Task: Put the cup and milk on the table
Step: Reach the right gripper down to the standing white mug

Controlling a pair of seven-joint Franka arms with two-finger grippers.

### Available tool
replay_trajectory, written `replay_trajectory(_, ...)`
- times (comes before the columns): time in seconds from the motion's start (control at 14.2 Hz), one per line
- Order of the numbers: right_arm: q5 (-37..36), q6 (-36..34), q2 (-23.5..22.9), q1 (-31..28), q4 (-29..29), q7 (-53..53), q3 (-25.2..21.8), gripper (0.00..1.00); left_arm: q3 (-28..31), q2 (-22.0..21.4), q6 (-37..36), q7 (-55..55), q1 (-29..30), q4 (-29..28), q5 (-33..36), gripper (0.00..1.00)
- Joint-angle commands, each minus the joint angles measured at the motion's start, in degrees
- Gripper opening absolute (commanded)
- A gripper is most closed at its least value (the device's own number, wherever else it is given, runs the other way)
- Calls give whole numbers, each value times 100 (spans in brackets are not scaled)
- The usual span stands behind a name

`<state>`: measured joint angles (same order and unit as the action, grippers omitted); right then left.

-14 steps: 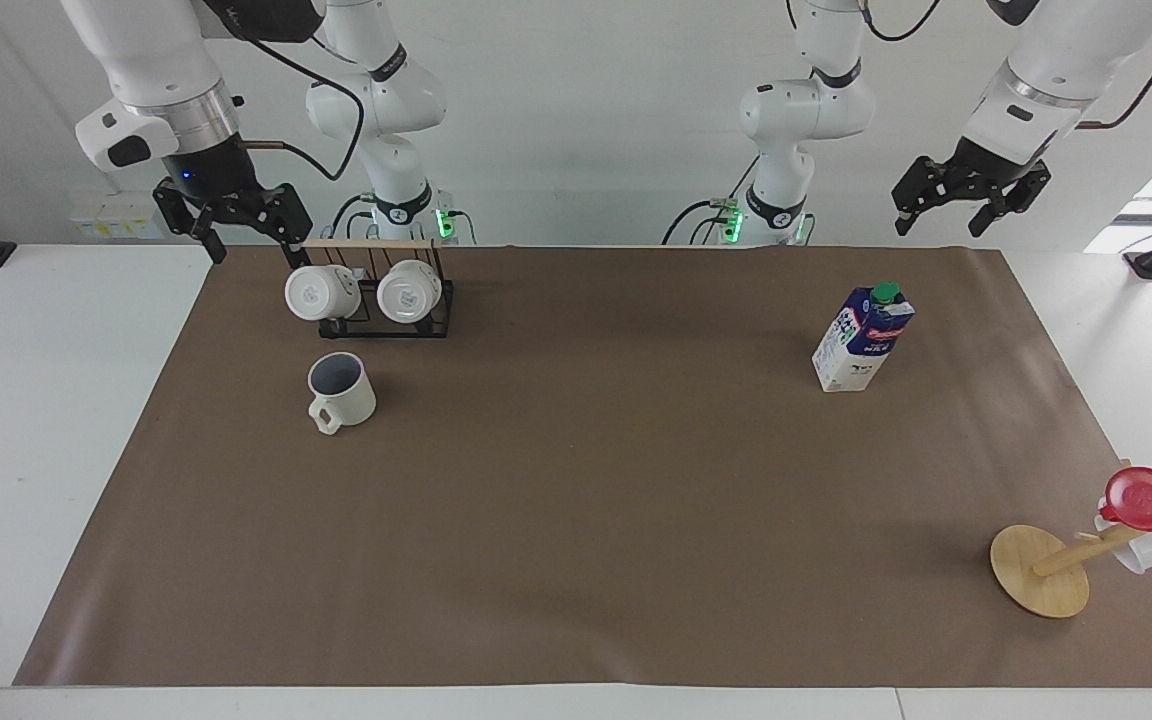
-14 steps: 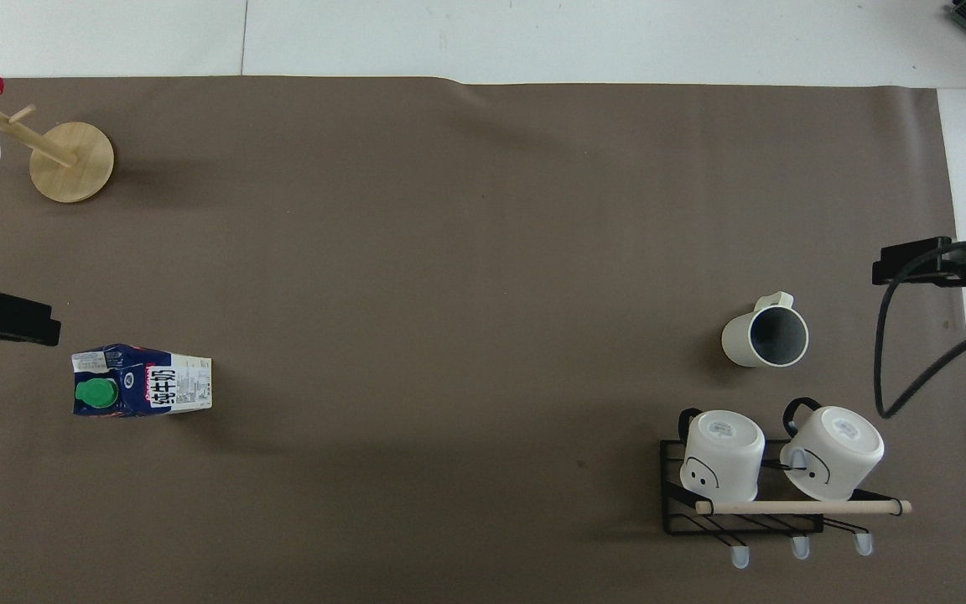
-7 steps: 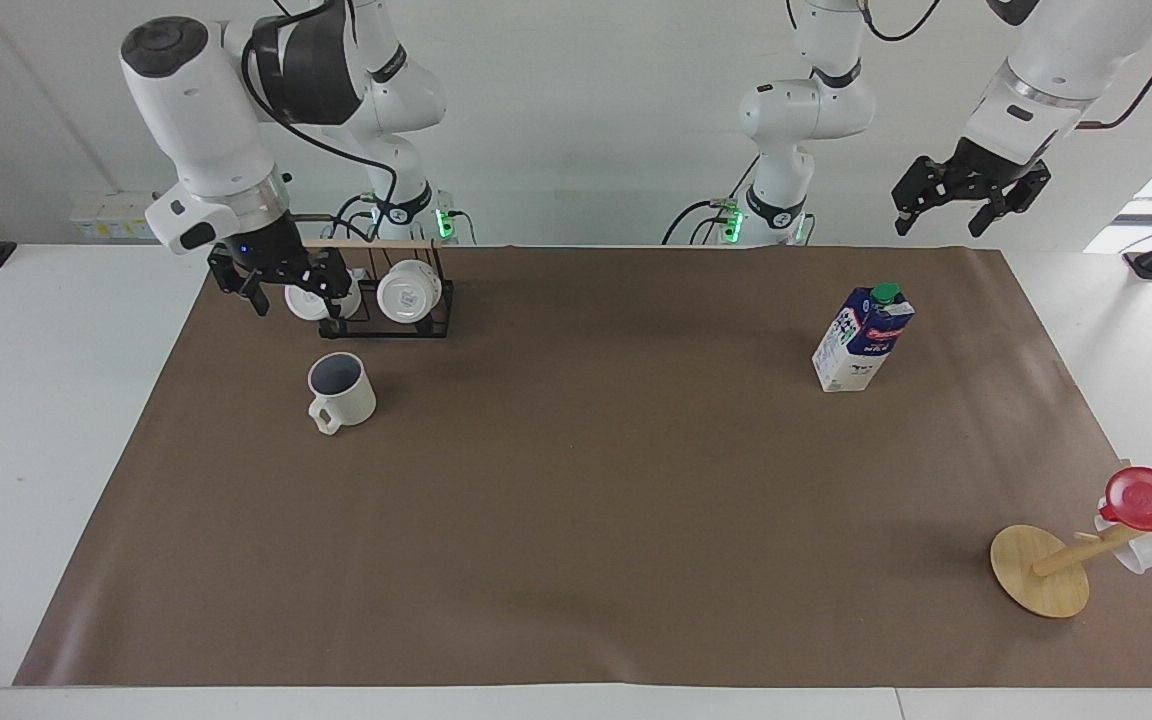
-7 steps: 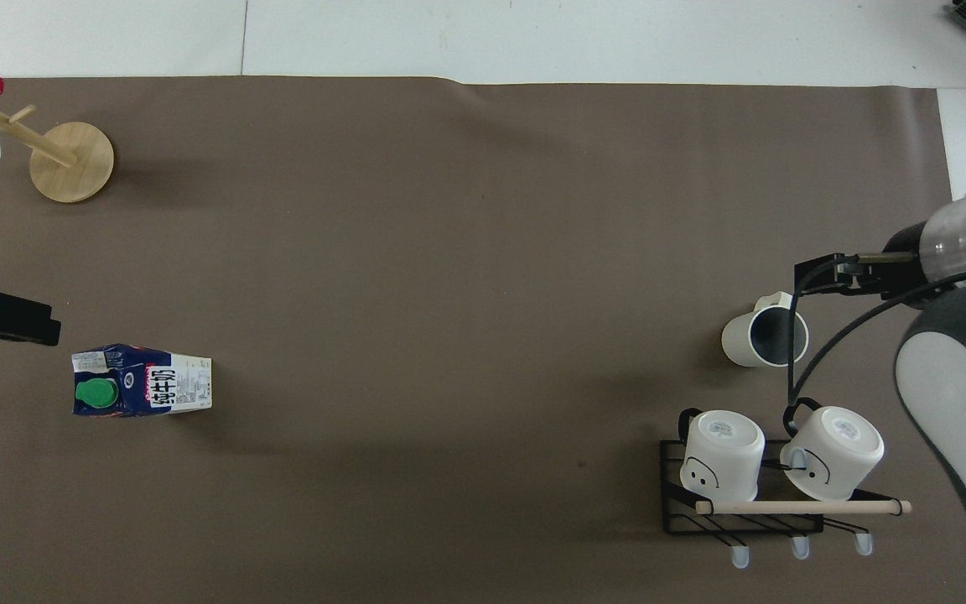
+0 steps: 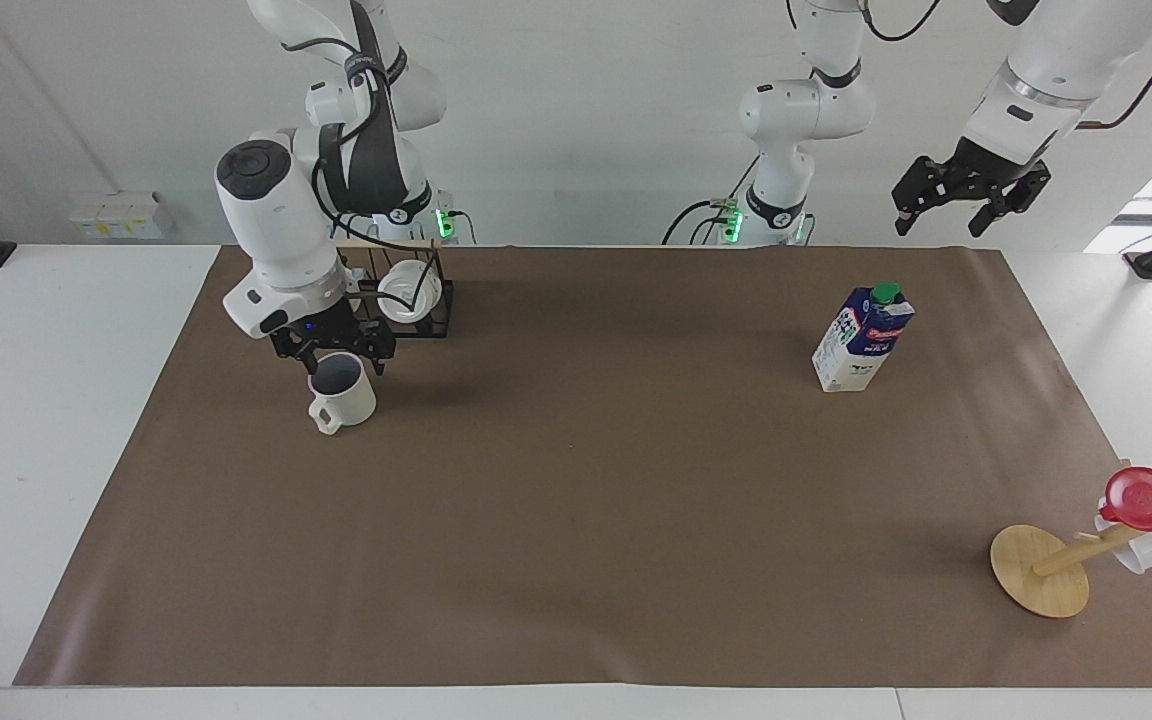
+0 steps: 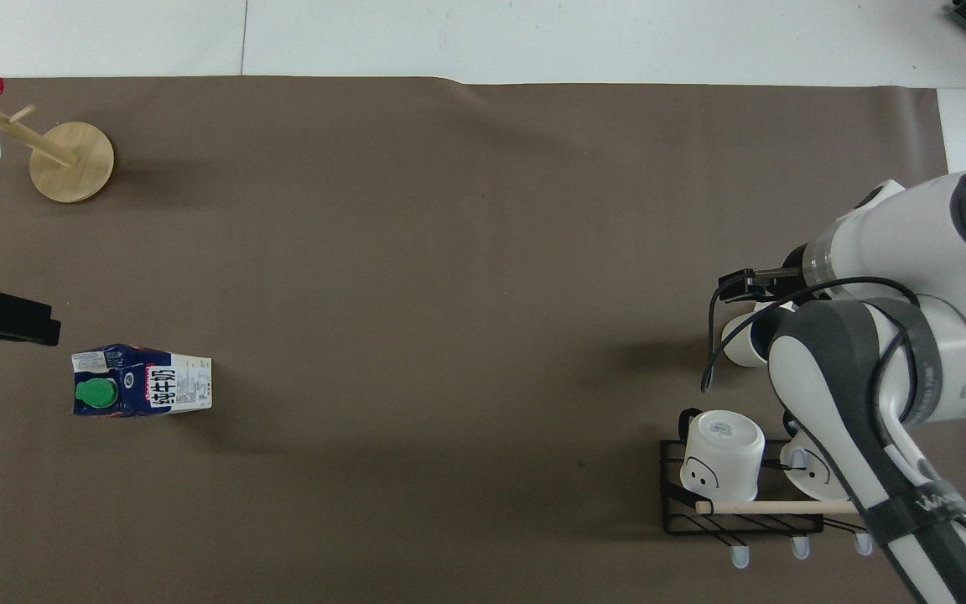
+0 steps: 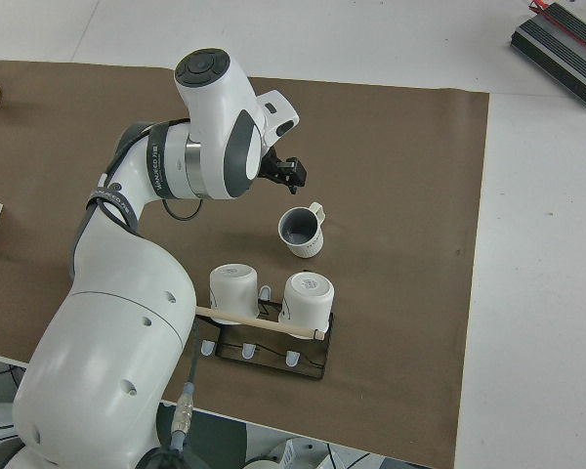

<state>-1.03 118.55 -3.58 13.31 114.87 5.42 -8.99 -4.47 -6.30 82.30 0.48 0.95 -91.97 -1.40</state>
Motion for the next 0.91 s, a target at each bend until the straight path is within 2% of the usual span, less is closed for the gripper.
replay_trajectory(0.0, 42, 483, 7, -39, 473, 20, 3, 100, -27, -12, -109, -39, 37, 83, 52, 100)
replay_trajectory(0.14, 42, 818, -28, -21, 728, 20, 3, 100, -18, -12, -117, -39, 37, 83, 52, 100)
replay_trajectory(0.49, 42, 977, -231, -38, 852, 3, 3, 100, -18, -12, -117, -39, 37, 83, 52, 100)
replay_trajectory(0.7, 42, 1459, -239, -65, 1133, -6, 3, 100, -27, -12, -109, -39, 37, 83, 52, 100)
replay_trajectory(0.84, 42, 1505, -248, -65, 1160, -15, 3, 100, -27, -12, -117, -39, 37, 83, 52, 100)
